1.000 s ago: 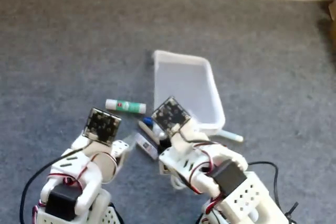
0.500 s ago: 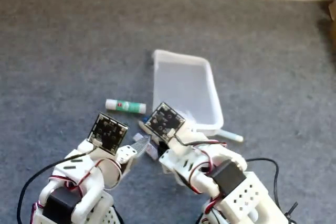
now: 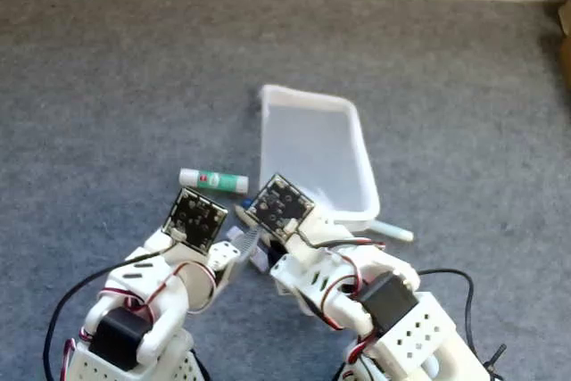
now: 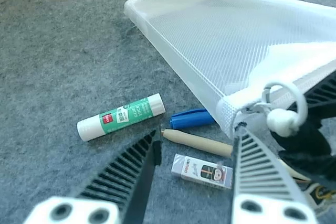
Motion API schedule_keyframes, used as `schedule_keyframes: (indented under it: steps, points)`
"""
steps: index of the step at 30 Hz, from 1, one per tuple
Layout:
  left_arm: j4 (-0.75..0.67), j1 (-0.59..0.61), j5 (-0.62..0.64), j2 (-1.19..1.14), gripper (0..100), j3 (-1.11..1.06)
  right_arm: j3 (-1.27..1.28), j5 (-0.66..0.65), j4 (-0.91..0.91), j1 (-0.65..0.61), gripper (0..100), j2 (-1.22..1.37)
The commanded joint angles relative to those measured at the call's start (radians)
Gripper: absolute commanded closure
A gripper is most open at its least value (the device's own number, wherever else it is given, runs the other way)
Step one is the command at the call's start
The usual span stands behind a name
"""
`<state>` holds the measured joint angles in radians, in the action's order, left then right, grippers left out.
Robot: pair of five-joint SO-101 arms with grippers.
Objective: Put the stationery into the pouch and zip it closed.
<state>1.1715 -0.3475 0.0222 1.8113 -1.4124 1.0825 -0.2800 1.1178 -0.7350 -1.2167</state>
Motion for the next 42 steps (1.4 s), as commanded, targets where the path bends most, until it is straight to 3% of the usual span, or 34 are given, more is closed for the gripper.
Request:
schedule_keyframes:
  steps: [1, 14, 23, 27, 42]
  points:
    - [-0.054, -0.021, 0.028, 0.007, 78, -0.008, -0.018, -0.009, -0.022, 0.007, 99.4, -0.025]
    - [-0.196, -0.021, 0.063, 0.005, 79, -0.107, -0.016, -0.008, -0.019, -0.028, 99.4, -0.025]
    - [-0.301, -0.013, 0.058, 0.005, 93, -0.168, -0.016, 0.038, -0.013, -0.033, 99.4, -0.025]
    - [-0.299, -0.012, 0.057, 0.007, 100, -0.16, -0.022, 0.04, 0.038, 0.03, 99.4, -0.027]
    - [-0.296, 0.176, 0.063, 0.007, 99, -0.125, -0.022, 0.04, 0.07, 0.306, 99.4, -0.027]
